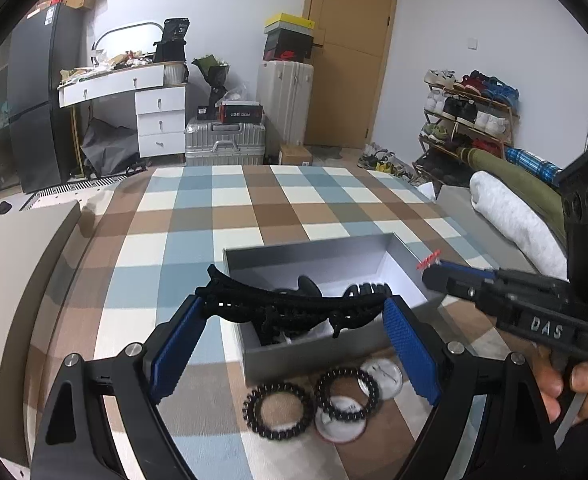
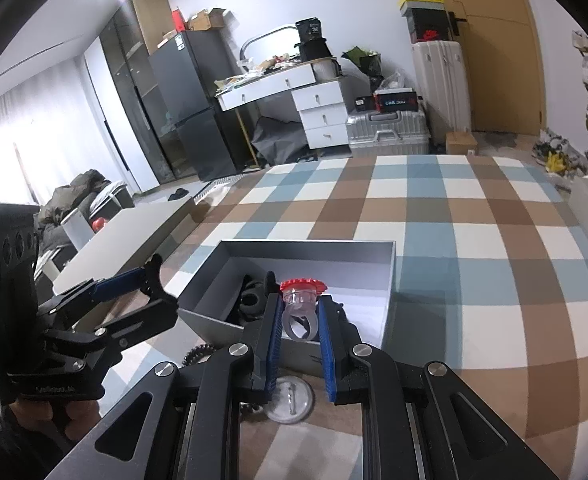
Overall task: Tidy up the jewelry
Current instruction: 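Carry the banana clip and the red-capped container over the grey box with both tools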
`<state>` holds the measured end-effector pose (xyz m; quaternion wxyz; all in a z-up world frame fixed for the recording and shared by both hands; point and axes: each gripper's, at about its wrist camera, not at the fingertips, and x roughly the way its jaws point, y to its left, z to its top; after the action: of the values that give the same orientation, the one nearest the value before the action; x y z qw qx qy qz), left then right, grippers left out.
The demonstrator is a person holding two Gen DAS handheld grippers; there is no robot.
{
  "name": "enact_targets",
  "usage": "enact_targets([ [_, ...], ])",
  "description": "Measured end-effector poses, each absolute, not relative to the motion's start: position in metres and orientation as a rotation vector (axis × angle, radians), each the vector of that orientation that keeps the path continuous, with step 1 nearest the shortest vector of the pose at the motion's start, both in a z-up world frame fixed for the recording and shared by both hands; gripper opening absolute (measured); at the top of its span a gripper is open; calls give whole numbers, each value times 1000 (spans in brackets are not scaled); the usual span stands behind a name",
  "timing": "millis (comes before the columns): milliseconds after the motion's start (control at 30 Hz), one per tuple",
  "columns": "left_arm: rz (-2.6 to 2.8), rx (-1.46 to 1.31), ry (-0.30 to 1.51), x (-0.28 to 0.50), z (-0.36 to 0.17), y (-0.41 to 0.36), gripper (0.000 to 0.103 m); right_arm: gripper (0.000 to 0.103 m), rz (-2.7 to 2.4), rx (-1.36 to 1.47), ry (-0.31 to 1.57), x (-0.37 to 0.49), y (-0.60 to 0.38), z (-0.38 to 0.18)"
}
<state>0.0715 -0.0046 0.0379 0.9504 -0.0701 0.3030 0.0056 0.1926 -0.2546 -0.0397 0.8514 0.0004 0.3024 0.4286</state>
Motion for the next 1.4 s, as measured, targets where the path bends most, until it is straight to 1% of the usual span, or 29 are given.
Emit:
enact_targets([
  [533,46,-171,651,99,25,-3,87,17,903,19,680,201,-241,-50],
  [1000,59,-96,654,102,17,-19,87,17,884,21,720,212,-235,-62],
  [1400,95,-24,671,108,12,-27,87,19,884,28,725,212,-234,-61],
])
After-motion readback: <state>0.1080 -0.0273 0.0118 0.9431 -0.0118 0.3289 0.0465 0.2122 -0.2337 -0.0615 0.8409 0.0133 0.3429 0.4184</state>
